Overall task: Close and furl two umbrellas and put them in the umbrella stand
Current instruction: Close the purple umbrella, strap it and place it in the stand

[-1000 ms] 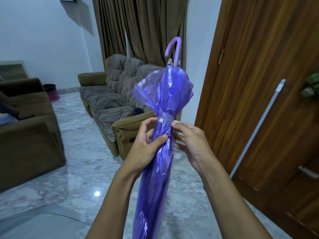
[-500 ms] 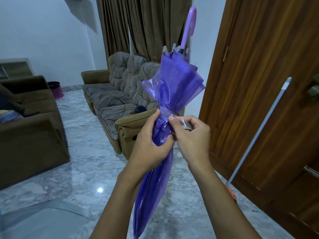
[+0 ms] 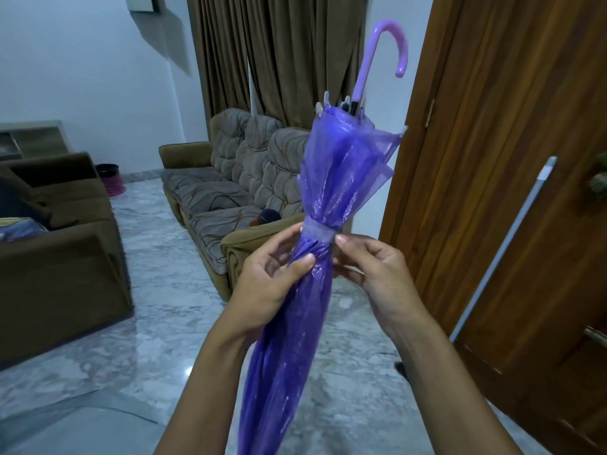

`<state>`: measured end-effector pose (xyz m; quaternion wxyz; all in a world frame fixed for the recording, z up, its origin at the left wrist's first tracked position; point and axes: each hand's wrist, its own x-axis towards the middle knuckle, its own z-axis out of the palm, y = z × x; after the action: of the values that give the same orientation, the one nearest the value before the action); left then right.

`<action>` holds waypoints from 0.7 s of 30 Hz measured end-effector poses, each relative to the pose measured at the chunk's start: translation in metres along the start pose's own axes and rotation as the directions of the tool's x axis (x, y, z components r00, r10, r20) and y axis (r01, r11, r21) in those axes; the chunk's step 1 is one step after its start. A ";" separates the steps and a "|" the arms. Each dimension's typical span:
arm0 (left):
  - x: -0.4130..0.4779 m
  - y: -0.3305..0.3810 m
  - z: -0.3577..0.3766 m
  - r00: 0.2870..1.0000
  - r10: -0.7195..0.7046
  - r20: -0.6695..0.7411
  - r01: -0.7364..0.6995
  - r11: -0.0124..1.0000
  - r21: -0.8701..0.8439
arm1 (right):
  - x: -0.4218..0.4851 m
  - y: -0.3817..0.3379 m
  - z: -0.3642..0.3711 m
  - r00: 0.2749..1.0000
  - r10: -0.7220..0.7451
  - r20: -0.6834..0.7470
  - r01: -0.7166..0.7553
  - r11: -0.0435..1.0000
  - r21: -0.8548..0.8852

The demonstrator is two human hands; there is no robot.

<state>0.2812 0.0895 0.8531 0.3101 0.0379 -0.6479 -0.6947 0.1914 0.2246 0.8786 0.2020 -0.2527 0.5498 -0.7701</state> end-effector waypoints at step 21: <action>-0.001 0.008 0.015 0.994 0.100 0.036 -0.106 0.927 0.360 | -0.004 0.004 0.027 0.936 -0.301 -0.183 0.224 0.910 -0.348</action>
<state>0.2783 0.1039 0.8630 0.3282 0.0544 -0.7683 -0.5468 0.2113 0.2061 0.8811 -0.0138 -0.2623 0.6483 -0.7147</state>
